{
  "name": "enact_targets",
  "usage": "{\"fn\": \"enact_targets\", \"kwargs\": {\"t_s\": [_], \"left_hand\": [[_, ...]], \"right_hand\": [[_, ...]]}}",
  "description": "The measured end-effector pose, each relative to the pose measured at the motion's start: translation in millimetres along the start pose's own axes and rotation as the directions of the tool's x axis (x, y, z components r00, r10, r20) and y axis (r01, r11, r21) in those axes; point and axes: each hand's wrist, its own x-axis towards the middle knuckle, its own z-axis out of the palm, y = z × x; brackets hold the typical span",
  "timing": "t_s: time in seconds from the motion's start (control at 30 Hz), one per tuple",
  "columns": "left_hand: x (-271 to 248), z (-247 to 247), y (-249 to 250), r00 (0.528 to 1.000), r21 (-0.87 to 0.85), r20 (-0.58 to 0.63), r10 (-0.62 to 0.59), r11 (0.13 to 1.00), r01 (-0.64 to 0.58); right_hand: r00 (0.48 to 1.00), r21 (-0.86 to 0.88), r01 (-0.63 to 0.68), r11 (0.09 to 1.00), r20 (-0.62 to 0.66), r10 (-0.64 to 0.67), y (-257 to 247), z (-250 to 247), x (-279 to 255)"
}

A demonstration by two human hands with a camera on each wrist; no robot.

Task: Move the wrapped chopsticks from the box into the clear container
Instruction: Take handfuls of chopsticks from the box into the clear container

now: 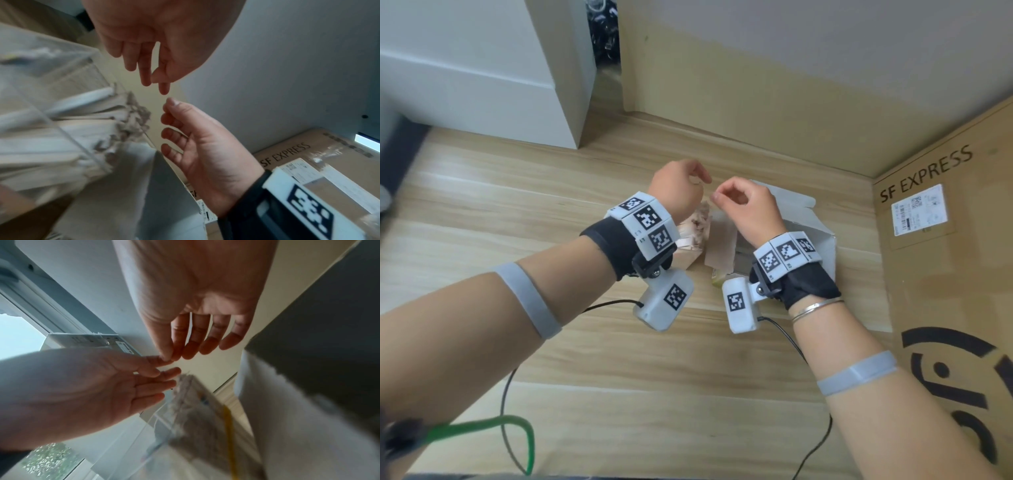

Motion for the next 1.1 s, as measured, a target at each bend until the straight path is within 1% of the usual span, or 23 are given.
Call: {"fn": "enact_targets", "kwargs": {"t_s": [0.13, 0.23, 0.3, 0.4, 0.5, 0.6, 0.67, 0.83, 0.9, 0.97, 1.1], "left_hand": [[-7.2, 19.9, 21.9, 0.992, -0.045, 0.066, 0.108, 0.993, -0.105], [-8.9, 40.7, 30.0, 0.984, -0.052, 0.131, 0.12, 0.992, -0.115], [-6.6, 53.4, 31.0, 0.983, -0.019, 0.172, 0.07, 0.998, -0.067], [-4.7, 68.8, 30.8, 0.974, 0.034, 0.225, -0.04, 0.999, 0.033], [-9.6, 81.9, 32.7, 0.956, 0.068, 0.267, -0.121, 0.992, 0.107], [-11.5, 90.2, 32.2, 0.934, 0.12, 0.291, -0.205, 0.977, 0.177], [-10.4, 92.5, 31.0, 0.92, 0.133, 0.31, -0.239, 0.969, 0.207], [-3.7, 96.2, 27.0, 0.911, 0.173, 0.3, -0.282, 0.955, 0.239], [-2.6, 94.3, 25.6, 0.914, 0.124, 0.299, -0.274, 0.961, 0.248], [-3.8, 92.5, 25.2, 0.924, 0.078, 0.295, -0.244, 0.97, 0.231], [-11.6, 95.2, 28.0, 0.967, -0.045, 0.217, -0.133, 0.988, 0.146]], "right_hand": [[0.998, 0.005, -0.064, 0.998, 0.02, 0.064, 15.4, -19.9, -2.1], [0.995, -0.007, -0.094, 0.996, 0.016, 0.094, 26.6, -32.5, -8.3], [0.994, -0.012, -0.105, 0.994, 0.001, 0.105, 35.1, -40.7, -12.7], [0.991, -0.023, -0.135, 0.991, -0.001, 0.135, 48.5, -50.5, -19.5], [0.987, -0.012, -0.161, 0.987, 0.015, 0.162, 60.9, -55.9, -26.4], [0.981, -0.007, -0.184, 0.983, 0.059, 0.184, 69.2, -57.8, -31.4], [0.976, -0.028, -0.192, 0.981, 0.098, 0.194, 73.3, -58.5, -32.6], [0.959, -0.039, -0.224, 0.974, 0.167, 0.228, 80.5, -59.9, -35.6], [0.957, -0.047, -0.232, 0.972, 0.168, 0.237, 80.6, -60.0, -36.4], [0.953, -0.062, -0.24, 0.969, 0.175, 0.247, 80.8, -59.1, -37.1], [0.944, -0.135, -0.241, 0.961, 0.198, 0.265, 78.7, -50.9, -41.5]]}}
